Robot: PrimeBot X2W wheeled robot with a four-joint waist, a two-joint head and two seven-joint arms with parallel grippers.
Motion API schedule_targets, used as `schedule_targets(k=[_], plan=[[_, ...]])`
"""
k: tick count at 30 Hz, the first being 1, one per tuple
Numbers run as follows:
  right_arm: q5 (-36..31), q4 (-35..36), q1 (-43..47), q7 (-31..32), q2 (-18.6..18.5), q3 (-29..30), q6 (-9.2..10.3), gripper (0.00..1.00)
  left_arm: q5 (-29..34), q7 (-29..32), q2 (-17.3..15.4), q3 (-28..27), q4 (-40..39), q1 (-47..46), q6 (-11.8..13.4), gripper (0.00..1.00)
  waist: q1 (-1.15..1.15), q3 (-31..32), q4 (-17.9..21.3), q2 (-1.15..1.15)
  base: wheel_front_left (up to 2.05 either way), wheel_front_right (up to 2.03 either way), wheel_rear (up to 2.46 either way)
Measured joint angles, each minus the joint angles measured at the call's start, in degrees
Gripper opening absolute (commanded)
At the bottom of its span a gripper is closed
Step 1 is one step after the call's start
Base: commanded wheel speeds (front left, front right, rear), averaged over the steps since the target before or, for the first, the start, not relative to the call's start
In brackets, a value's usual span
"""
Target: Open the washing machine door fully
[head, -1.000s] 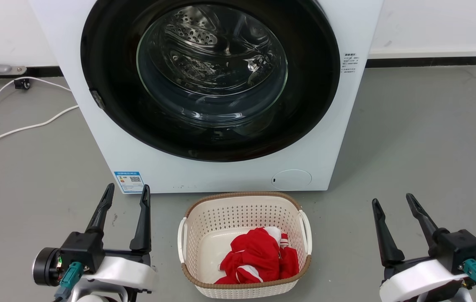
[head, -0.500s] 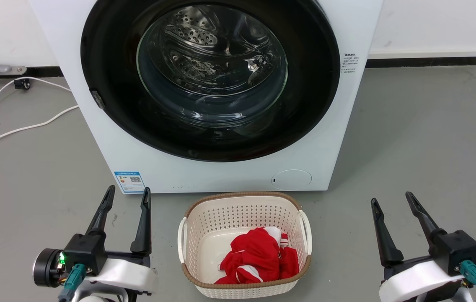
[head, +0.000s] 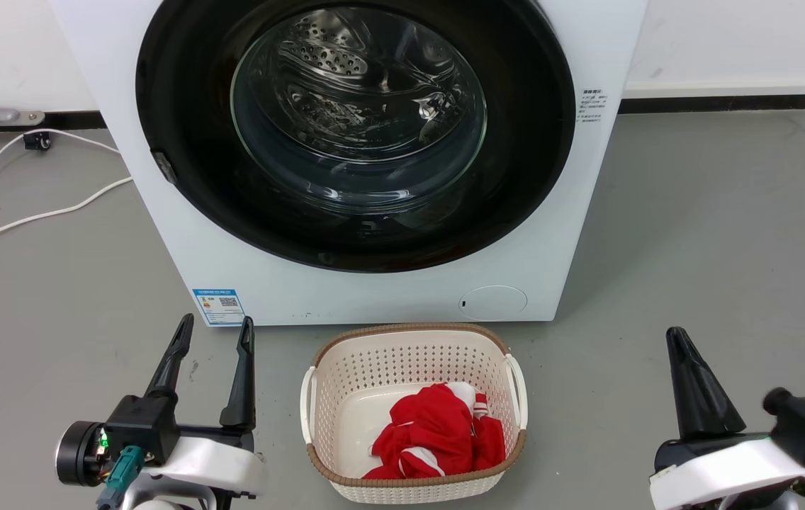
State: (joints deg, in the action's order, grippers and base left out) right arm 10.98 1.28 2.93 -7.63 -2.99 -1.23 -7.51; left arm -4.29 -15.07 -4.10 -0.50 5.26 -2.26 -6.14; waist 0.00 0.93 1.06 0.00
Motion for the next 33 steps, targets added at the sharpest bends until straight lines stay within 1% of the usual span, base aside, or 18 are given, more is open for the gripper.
schedule_targets(k=[2,4,6,8,10,14,15,16,19,22,24,26,28,33], plan=[[7.0,-0.7,0.0,-0.5,0.0,0.0,0.01,0.00,0.0,0.0,0.1,-0.1,0.0,0.0,-0.1,1.00,0.00,0.0,0.0,0.00,0.00,0.00,0.00],[16.2,-1.6,-0.1,-1.3,0.0,-0.3,0.01,0.00,0.0,0.0,0.1,-0.2,0.0,0.0,-0.2,1.00,0.00,0.0,0.1,0.00,0.00,0.00,0.00],[23.2,-1.8,-0.5,-2.3,0.0,-0.7,0.01,0.00,0.0,0.0,0.2,-0.3,0.0,0.0,-0.2,1.00,0.00,0.0,0.1,0.00,0.00,0.00,0.00],[32.9,-1.9,-1.1,-3.1,0.0,-1.6,0.01,0.00,0.0,0.0,0.3,-0.5,-0.1,0.0,-0.3,1.00,0.00,0.0,0.2,0.00,0.00,0.00,0.00],[40.7,-1.8,-2.0,-4.0,0.1,-2.1,0.01,0.00,0.0,0.0,0.3,-0.6,-0.1,0.0,-0.3,1.00,0.00,0.0,0.4,0.00,0.00,0.00,0.00],[60.5,-0.9,-4.4,-5.4,0.1,-2.3,0.01,0.00,0.0,0.0,0.5,-0.8,-0.3,0.0,-0.4,1.00,0.00,-0.3,0.6,0.00,0.00,0.00,0.00],[64.1,-0.6,-5.1,-5.5,0.1,-2.0,0.02,0.00,0.0,0.0,0.6,-0.9,-0.3,0.0,-0.4,1.00,0.00,-0.4,0.6,0.00,0.00,0.00,0.00],[71.3,0.7,-7.7,-6.0,0.1,-1.2,0.01,0.00,0.0,0.0,0.6,-1.2,-0.9,0.0,-0.4,1.00,0.00,-1.1,0.9,0.00,0.00,0.00,0.00],[74.6,0.5,-11.7,-5.8,0.1,0.7,0.01,0.00,-0.1,0.0,0.7,-1.5,-1.6,-0.3,-0.4,1.00,0.00,-2.4,1.3,0.00,0.00,0.00,0.00],[77.8,-1.4,-17.3,-4.2,-0.4,3.0,0.01,0.00,-0.1,0.0,0.8,-1.5,-2.6,-1.3,-0.2,1.00,0.00,-4.1,1.6,0.00,0.00,0.00,0.00],[78.2,-3.6,-21.0,-3.1,-1.8,3.8,0.02,0.00,-0.1,0.0,0.9,-1.6,-3.4,-2.1,-0.2,1.00,0.00,-5.3,1.7,0.00,0.00,0.00,0.00],[80.0,-6.6,-25.5,-2.0,-2.9,4.8,0.02,0.00,-0.1,0.0,1.0,-1.6,-3.8,-2.9,-0.2,1.00,0.01,-6.6,1.8,0.00,0.00,0.00,0.00],[84.1,-9.6,-30.0,0.0,-3.6,5.9,0.02,0.00,-0.1,0.0,1.0,-1.5,-4.2,-4.0,-0.2,1.00,0.00,-8.0,1.7,0.00,0.00,0.00,0.00],[84.9,-17.6,-40.9,2.5,-8.8,4.8,0.02,0.00,0.0,0.0,1.0,-1.5,-5.8,-6.4,-0.3,1.00,0.01,-11.6,1.4,0.00,0.00,0.00,0.00]])
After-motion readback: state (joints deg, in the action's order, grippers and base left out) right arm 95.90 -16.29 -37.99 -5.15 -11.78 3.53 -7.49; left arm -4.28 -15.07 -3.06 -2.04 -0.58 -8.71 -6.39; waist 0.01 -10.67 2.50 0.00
